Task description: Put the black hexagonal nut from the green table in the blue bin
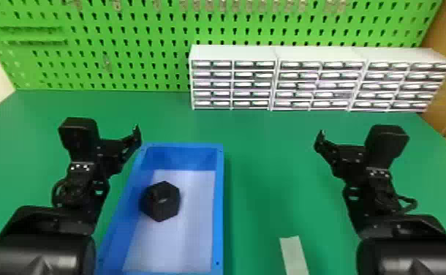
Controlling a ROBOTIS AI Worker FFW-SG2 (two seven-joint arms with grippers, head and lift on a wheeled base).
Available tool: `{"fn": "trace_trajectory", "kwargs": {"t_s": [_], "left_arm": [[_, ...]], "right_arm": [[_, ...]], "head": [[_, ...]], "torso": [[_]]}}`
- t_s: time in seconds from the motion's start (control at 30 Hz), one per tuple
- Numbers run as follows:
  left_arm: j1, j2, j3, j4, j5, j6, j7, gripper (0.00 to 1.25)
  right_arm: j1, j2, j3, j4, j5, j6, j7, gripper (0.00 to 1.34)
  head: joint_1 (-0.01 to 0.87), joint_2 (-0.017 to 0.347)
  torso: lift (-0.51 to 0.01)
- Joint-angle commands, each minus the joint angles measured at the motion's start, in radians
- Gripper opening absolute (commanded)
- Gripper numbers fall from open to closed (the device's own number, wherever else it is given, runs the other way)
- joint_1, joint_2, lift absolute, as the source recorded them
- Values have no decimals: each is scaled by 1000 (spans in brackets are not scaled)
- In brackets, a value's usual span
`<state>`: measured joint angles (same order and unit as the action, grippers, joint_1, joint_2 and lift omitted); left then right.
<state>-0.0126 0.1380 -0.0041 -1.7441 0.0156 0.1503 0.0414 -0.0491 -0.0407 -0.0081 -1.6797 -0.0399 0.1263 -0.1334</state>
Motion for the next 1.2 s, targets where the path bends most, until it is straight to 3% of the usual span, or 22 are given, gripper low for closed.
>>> {"fn": "trace_trajectory", "kwargs": {"t_s": [0.0, 1.17], "left_arm": [[0, 0, 1, 0, 0, 0, 0, 1006], [-1, 0, -2, 0, -3, 0, -11, 1006]], "right_arm": [[0, -1, -1, 0, 0, 1, 0, 1218], [0, -1, -1, 0, -3, 1, 0, 1218]], "head": [[686, 52], [686, 52]], "torso": [[-97], [-97]]}}
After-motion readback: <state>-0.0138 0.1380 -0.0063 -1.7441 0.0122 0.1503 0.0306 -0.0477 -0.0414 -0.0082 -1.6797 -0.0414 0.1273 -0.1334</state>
